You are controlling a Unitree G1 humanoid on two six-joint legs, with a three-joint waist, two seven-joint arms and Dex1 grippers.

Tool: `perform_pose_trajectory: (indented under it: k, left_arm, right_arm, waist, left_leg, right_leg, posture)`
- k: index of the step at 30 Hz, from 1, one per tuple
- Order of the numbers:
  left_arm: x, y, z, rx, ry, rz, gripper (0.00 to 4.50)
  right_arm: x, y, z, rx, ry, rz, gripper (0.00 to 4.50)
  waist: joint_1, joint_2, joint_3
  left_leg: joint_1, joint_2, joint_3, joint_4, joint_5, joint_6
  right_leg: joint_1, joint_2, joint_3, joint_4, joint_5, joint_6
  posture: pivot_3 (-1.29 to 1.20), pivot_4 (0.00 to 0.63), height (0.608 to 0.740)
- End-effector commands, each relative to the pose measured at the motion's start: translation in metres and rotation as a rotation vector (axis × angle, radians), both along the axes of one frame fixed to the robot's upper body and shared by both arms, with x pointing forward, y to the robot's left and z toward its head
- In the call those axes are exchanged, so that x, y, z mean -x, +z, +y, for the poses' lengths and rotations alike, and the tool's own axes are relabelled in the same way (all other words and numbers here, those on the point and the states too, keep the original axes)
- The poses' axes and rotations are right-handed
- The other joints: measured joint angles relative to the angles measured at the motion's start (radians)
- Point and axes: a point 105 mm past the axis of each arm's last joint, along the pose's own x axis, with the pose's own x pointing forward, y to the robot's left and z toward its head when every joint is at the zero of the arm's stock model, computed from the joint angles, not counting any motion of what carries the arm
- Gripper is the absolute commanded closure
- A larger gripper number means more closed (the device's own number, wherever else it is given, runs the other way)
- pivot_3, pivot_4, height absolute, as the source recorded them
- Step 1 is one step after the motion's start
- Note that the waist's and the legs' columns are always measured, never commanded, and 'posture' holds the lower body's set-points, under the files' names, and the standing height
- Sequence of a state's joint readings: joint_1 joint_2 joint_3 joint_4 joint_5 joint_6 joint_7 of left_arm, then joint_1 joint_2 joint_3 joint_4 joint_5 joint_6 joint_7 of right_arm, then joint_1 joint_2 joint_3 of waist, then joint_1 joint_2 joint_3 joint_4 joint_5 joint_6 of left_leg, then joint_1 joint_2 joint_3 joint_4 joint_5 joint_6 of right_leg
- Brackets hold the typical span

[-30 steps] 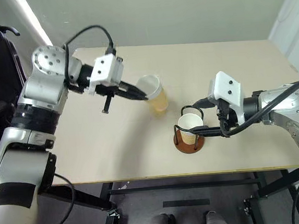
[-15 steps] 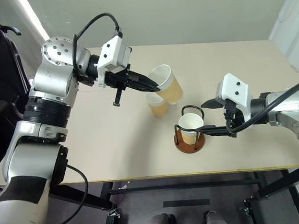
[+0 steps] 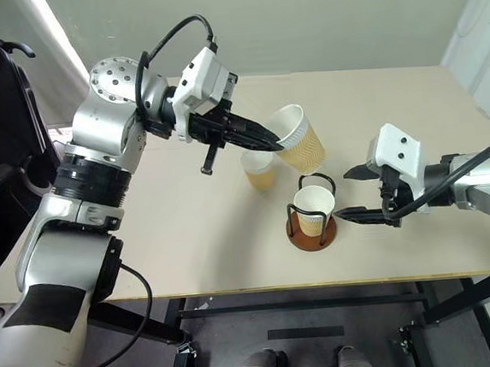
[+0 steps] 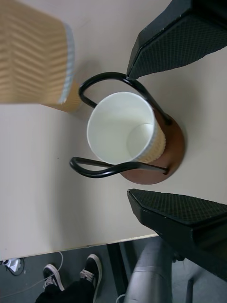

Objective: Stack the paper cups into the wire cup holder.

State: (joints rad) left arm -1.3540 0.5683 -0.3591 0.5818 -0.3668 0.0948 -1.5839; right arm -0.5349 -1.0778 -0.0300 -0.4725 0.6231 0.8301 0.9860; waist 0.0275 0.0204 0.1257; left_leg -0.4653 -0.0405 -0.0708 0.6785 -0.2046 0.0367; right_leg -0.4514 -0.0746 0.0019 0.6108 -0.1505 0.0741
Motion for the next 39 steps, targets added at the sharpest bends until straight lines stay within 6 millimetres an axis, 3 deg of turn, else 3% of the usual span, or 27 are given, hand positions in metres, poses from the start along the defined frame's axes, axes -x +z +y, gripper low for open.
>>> perform_pose_trajectory:
  k: [1, 10, 22, 39]
  left_arm:
    - [0.013, 0.014, -0.004, -0.021, -0.072, -0.036, 4.46]
    - [0.014, 0.007, -0.006, -0.056, -0.097, -0.026, 4.46]
    - [0.019, -0.002, -0.013, -0.074, -0.138, 0.005, 4.46]
    - [0.013, -0.024, -0.018, -0.151, -0.159, -0.057, 4.46]
  right_arm:
    - [0.001, 0.016, -0.011, 0.0, -0.016, -0.048, 0.76]
    - [0.0, 0.035, -0.032, 0.043, -0.054, -0.079, 0.76]
    - [0.007, 0.055, -0.039, 0.062, -0.078, -0.141, 0.76]
    - [0.01, 0.055, -0.041, 0.059, -0.096, -0.152, 0.76]
  waist:
    - [0.0, 0.0, 0.0]
    - [0.002, 0.0, 0.0]
    - [0.003, 0.0, 0.0]
    - [0.004, 0.0, 0.0]
  left_leg:
    - [0.0, 0.0, 0.0, 0.001, 0.0, 0.0]
    - [-0.004, -0.001, 0.0, 0.005, -0.002, 0.002]
    - [-0.004, 0.0, 0.0, 0.005, -0.002, 0.003]
    - [-0.004, -0.001, 0.0, 0.005, -0.002, 0.003]
  right_leg:
    - [0.0, 0.0, 0.0, 0.0, 0.0, 0.0]
    - [0.0, 0.0, 0.0, -0.001, 0.001, 0.002]
    - [-0.001, 0.0, 0.0, -0.001, 0.001, 0.003]
    - [-0.001, 0.0, 0.0, -0.001, 0.001, 0.004]
  posture:
    - [0.0, 0.15, 0.74]
    - [0.0, 0.15, 0.74]
    - [0.0, 0.15, 0.74]
    - [0.0, 0.15, 0.74]
